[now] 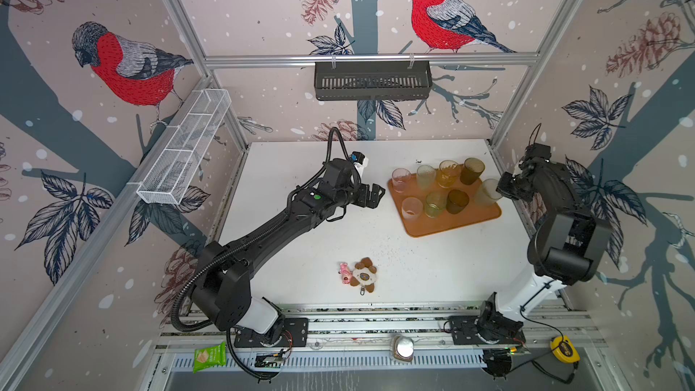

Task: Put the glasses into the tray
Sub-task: 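Lower the pale green glass onto the tray and open the right gripper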

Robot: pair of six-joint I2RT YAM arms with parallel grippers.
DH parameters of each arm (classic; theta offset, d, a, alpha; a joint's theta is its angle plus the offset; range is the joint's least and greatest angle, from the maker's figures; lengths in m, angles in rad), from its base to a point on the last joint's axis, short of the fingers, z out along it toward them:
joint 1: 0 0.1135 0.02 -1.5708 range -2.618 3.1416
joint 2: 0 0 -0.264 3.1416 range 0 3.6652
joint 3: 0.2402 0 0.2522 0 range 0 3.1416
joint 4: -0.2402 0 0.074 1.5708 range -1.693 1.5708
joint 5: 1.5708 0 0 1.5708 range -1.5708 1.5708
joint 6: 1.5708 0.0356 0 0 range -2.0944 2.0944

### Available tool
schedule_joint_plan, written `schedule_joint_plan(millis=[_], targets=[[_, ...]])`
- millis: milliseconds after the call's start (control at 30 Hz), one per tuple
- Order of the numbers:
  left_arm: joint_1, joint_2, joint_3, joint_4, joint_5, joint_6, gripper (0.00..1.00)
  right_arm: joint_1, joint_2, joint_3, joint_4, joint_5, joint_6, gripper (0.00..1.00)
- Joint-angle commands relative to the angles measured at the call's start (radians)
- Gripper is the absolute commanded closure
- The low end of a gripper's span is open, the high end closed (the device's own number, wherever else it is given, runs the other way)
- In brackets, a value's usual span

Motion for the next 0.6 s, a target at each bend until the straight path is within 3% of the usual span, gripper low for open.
schedule_joint_plan(millis=[0, 567], targets=[[-0.004, -0.006, 0.006, 0.016, -0.006, 0.001, 0.02, 0.001, 0.004, 0.009, -0.014, 0.004, -0.008, 0.94], [-0.013, -0.001, 0.005, 0.018, -0.008, -0.002, 0.02, 0.005, 0.012, 0.022, -0.017, -0.002, -0.012, 0.92]])
